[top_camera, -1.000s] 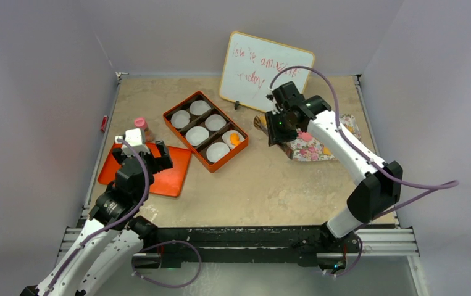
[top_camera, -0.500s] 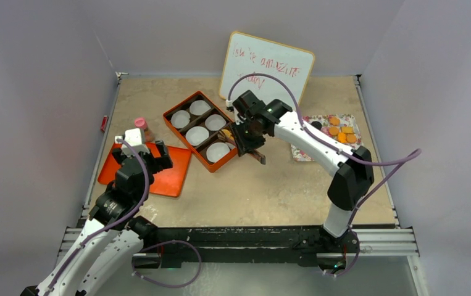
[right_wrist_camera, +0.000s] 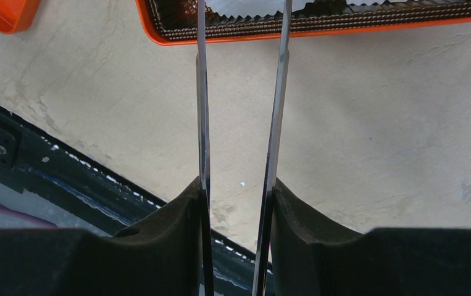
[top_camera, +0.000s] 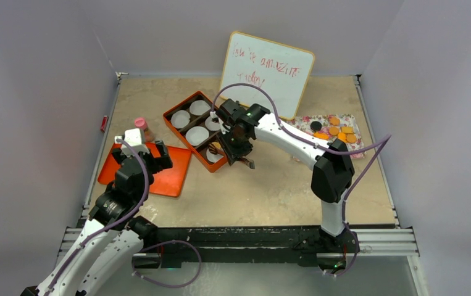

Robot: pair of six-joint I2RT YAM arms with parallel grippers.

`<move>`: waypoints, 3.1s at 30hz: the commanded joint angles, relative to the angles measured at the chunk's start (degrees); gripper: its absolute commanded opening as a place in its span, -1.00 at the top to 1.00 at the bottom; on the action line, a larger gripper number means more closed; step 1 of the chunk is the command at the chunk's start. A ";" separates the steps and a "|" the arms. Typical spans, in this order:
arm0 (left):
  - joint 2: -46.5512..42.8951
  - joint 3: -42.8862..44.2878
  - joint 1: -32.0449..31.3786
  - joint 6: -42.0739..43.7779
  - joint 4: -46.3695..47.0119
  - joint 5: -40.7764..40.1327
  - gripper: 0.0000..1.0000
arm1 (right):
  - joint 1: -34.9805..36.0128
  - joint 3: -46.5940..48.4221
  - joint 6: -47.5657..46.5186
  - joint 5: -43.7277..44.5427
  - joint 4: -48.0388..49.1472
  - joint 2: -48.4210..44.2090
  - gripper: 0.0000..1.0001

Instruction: Pack the cookies

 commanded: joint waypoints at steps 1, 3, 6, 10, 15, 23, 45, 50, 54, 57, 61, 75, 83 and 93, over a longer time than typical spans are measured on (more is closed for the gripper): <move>-0.45 -0.34 0.32 0.83 2.22 0.09 -0.93 | 0.61 2.90 -1.45 0.20 -2.86 -0.15 0.66; -0.51 -0.34 0.32 0.83 2.22 0.09 -0.93 | 0.69 2.98 -1.53 0.61 -3.64 0.27 0.65; -0.46 -0.34 0.45 0.83 2.22 0.12 -0.93 | 0.76 3.18 -1.74 1.36 -4.23 0.62 0.63; -0.56 -0.34 0.40 0.83 2.22 0.20 -0.93 | 0.83 3.57 -1.96 1.46 -4.36 1.08 0.54; -0.55 -0.34 0.40 0.83 2.22 0.19 -0.93 | 0.85 4.14 -2.13 1.42 -4.74 1.53 0.39; -0.84 -0.34 0.51 0.83 2.22 0.19 -0.93 | 1.03 4.46 -2.41 1.33 -5.29 1.69 0.27; -1.85 -0.35 0.53 0.79 2.30 0.38 -0.93 | 1.56 5.25 -2.29 1.49 -6.45 1.96 -0.03; -1.99 -0.42 0.51 0.82 2.31 0.35 -0.93 | 1.60 5.44 -1.90 2.55 -6.47 2.00 -0.04; -1.97 -0.43 0.54 0.83 2.31 0.36 -0.93 | 1.60 5.85 -1.55 3.68 -6.10 0.97 -0.04; -1.98 -0.43 0.49 0.83 2.31 0.35 -0.93 | 1.56 5.86 -1.24 5.14 -5.84 -0.42 -0.02; -1.92 -0.51 0.50 0.83 2.35 0.49 -0.93 | 1.51 5.35 0.11 6.70 -5.95 -3.00 0.02; -1.74 -0.61 0.50 0.83 2.59 0.93 -0.93 | -2.99 -1.55 2.45 17.45 -7.98 -13.31 0.10; -1.66 -0.70 0.51 0.91 2.73 1.51 -0.93 | -11.34 -11.22 4.67 18.69 -7.49 -20.90 0.11; -1.25 -0.70 0.52 0.91 2.92 2.09 -0.93 | -20.18 -22.70 5.58 19.99 -5.30 -26.82 0.08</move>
